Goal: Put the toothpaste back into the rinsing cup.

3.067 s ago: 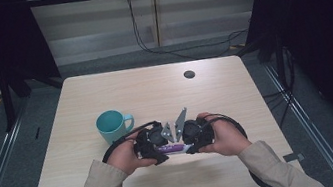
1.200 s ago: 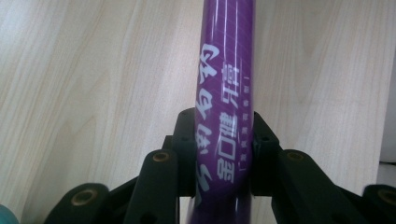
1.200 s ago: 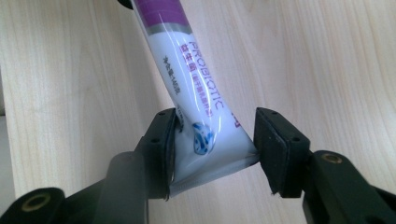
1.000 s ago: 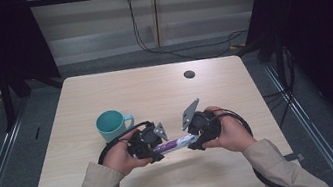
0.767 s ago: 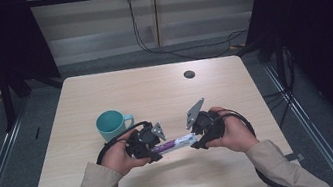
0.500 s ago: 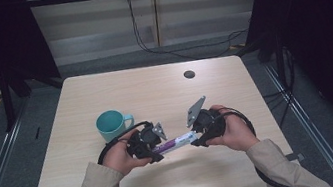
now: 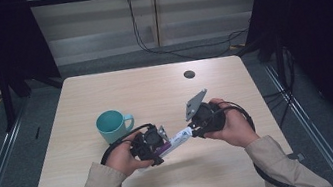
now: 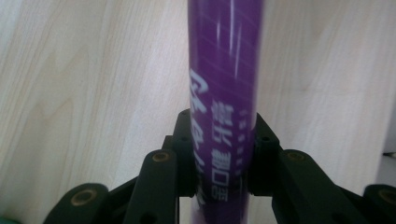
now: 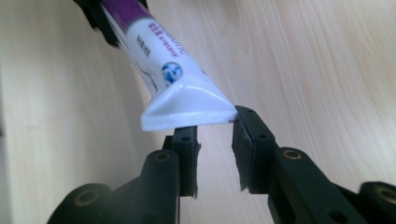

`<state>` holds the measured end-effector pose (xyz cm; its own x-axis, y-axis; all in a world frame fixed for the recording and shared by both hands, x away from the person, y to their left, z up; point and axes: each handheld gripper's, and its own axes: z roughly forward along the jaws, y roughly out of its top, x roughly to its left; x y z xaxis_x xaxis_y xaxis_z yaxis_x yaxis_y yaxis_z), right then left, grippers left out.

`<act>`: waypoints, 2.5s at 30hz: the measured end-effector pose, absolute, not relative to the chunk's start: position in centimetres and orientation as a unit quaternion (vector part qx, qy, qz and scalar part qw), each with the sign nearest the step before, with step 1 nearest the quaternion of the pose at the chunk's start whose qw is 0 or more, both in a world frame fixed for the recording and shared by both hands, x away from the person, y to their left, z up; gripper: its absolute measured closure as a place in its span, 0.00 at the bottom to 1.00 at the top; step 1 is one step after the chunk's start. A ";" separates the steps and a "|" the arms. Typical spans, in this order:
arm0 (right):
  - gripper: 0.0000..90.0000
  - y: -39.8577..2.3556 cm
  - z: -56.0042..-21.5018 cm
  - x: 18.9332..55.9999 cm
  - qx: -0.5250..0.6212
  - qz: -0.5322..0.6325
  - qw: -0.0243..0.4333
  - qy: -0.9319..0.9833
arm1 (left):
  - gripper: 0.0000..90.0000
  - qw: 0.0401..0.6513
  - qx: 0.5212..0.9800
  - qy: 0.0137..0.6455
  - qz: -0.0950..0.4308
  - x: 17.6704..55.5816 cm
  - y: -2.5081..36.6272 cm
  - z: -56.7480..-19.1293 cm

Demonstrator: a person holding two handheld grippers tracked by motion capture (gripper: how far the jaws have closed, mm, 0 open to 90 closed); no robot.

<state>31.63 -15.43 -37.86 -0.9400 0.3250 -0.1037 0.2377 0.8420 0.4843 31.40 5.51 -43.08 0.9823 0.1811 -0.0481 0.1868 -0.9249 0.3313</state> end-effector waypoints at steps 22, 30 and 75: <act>0.30 -18.6 -42.2 31.4 0.234 0.278 0.070 0.929 | 0.79 0.255 0.954 0.157 0.008 32.5 7.9 -41.2; 0.25 -19.5 -45.1 30.8 0.260 0.276 0.062 0.923 | 0.79 0.288 0.939 0.184 0.017 33.0 8.9 -40.6; 0.13 -22.6 -51.1 28.3 0.334 0.372 0.128 0.857 | 0.79 0.427 0.842 0.308 0.120 35.7 13.3 -37.3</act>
<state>28.26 -22.61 -51.12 -0.7445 0.6670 0.0296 0.4770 0.5004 0.7225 35.75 13.35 -37.31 0.7813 0.6211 -0.0621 0.4167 -0.4449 0.7927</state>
